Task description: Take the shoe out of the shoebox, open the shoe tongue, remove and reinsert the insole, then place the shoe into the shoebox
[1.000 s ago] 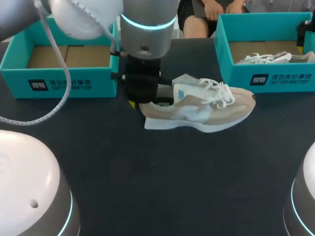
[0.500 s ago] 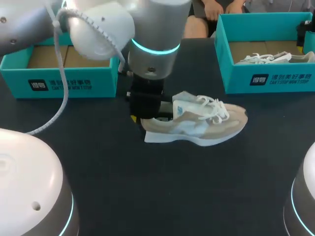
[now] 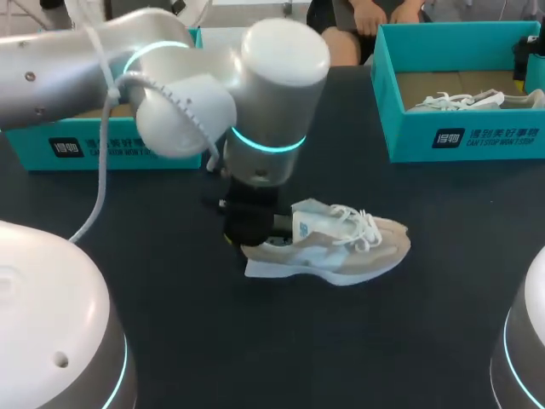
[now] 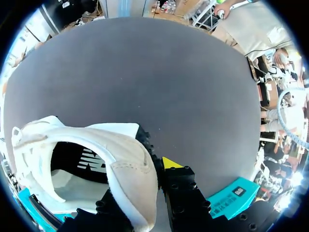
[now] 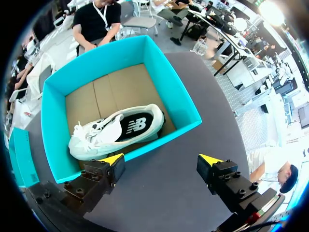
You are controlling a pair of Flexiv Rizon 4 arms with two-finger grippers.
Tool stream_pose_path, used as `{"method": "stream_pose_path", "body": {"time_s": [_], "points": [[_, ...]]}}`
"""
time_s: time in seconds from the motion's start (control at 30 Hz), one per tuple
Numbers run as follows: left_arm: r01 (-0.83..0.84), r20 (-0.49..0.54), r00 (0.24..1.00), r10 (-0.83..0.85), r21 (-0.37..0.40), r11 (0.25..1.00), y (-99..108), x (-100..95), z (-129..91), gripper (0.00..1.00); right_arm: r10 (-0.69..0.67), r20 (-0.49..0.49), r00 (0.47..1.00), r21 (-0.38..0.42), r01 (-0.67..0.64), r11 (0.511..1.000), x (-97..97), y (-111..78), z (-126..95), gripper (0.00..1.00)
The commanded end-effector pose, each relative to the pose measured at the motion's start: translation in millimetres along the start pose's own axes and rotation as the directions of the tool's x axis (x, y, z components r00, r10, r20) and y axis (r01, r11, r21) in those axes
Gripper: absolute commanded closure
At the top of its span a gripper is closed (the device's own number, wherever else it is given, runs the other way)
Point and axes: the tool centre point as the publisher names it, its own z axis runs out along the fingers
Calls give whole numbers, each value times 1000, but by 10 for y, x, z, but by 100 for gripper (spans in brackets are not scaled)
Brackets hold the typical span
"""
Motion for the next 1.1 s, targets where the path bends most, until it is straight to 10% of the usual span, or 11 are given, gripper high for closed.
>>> {"method": "stream_pose_path", "body": {"time_s": [0.03, 0.7, 0.9, 1.1], "points": [[27, -6, 1000, -27, -8, 1000, 10, -45, 118, 100, 1, -1, 1000, -2, -1, 1000, -5, -13, -3, 0], [69, -41, 997, -67, 45, 997, -7, -57, 548, 100, 1, -1, 1000, -2, -1, 1000, -5, -13, -3, 0], [79, -45, 996, -77, 52, 995, -20, -29, 592, 37, 1, -1, 1000, -2, -1, 1000, -5, -13, -3, 0], [85, 8, 996, -86, 67, 994, -67, 38, 451, 9, 1, -1, 1000, -2, -1, 1000, -5, -13, -3, 0]]}}
